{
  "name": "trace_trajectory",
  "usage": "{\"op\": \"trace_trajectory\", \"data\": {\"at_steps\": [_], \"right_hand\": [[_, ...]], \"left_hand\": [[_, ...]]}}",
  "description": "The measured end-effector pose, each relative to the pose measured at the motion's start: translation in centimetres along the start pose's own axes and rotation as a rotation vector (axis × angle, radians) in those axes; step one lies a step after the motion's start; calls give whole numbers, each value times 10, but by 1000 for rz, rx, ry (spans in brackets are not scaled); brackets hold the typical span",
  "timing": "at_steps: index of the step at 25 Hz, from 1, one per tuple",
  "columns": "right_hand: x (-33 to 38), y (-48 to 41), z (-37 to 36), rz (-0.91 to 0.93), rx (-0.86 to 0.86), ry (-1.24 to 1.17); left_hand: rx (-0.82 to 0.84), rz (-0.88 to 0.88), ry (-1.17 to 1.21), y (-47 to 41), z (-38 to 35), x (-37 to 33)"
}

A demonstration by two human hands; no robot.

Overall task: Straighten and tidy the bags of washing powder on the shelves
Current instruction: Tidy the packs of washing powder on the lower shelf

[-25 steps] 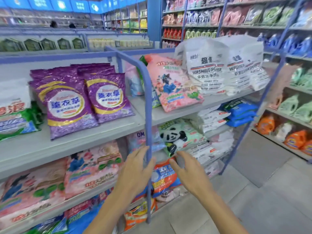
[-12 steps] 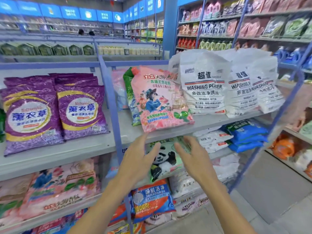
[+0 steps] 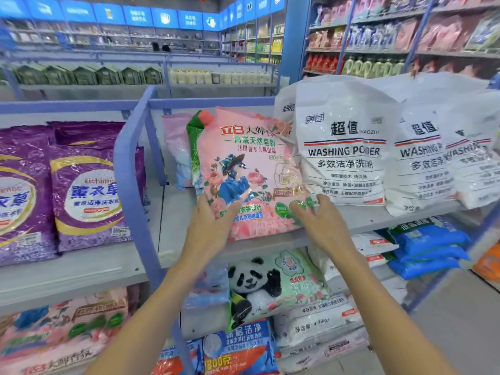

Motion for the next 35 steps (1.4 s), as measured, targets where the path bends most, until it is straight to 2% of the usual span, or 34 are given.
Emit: {"op": "trace_trajectory", "data": {"at_steps": [2, 5, 9, 11, 14, 23, 29, 33, 35], "right_hand": [[-10, -27, -4, -102, 103, -54], [-17, -50, -11, -164, 243, -291], [-15, -65, -11, -288, 499, -698], [-18, -67, -11, -346, 577, -812], [-24, -57, -11, -292, 599, -786], [-36, 27, 0, -138, 617, -920], [-22, 118, 2, -125, 548, -973], [-2, 189, 1, -57, 574, -984], [-5, 214, 1, -101, 538, -1053]], "left_hand": [[-29, 91, 118, -17, -8, -2], [-43, 295, 240, -36, -12, -3], [6, 362, 471, -37, -21, -1], [11, 356, 534, -26, -26, 0], [33, 321, 624, -2, -30, -6], [36, 251, 672, 84, -7, 4], [172, 281, 884, 137, 32, 32], [260, 284, 949, 181, 61, 49], [250, 258, 947, 197, 72, 51]]}}
Point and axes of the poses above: each hand's wrist, its own y-axis away from the middle knuckle, its own z-axis out of the back of the hand, x = y × z, the point moved 5 cm from there along -y, towards the middle knuckle, and after that the axes turned 4 degrees about -y, right-handed, at the moved point
